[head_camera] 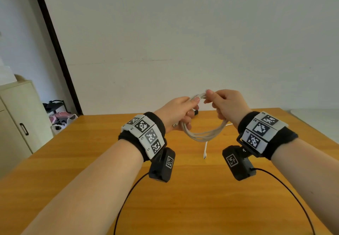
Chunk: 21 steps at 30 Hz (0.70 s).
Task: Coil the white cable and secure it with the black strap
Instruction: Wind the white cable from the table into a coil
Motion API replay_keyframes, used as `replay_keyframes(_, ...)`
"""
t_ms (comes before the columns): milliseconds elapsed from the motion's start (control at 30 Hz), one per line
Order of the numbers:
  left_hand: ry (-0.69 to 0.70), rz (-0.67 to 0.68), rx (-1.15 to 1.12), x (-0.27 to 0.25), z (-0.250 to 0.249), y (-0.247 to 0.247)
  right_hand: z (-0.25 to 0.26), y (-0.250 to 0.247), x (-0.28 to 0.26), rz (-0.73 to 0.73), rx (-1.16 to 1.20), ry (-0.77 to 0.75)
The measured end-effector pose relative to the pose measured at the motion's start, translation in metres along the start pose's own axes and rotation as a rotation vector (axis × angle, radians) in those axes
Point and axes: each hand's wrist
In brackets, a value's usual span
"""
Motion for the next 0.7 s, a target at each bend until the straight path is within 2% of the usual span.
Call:
replay_keyframes(67,-0.017,0.027,0.012,-0.001,-0.001,0.003,-0.001,-0.001,0.002,-0.041,0.081,0.049)
replay_keyframes(267,0.04,-0.022,0.195,-0.002,-0.002,0.01,0.001,0.003,0.003,-0.144,0.282,0.1)
replay_keyframes(467,-0.03,0.091,0.022,-0.008,-0.004,0.003,0.002,0.004,-0.002,-0.084,0.319,0.12)
replay_keyframes(567,-0.039,0.104,0.021,-0.011,-0.004,0.004,0.003,0.003,-0.004,-0.054,0.389,0.121)
replay_keyframes(700,-0.027,0.098,0.019,-0.012,-0.007,0.009,0.003,0.003,-0.005,-0.084,0.526,0.144)
Point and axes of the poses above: each hand's wrist, its own x-axis towards the middle knuckle, its own y-axis out of the palm, z = x × y, and after that the axes turned 9 degrees about x, right-handed
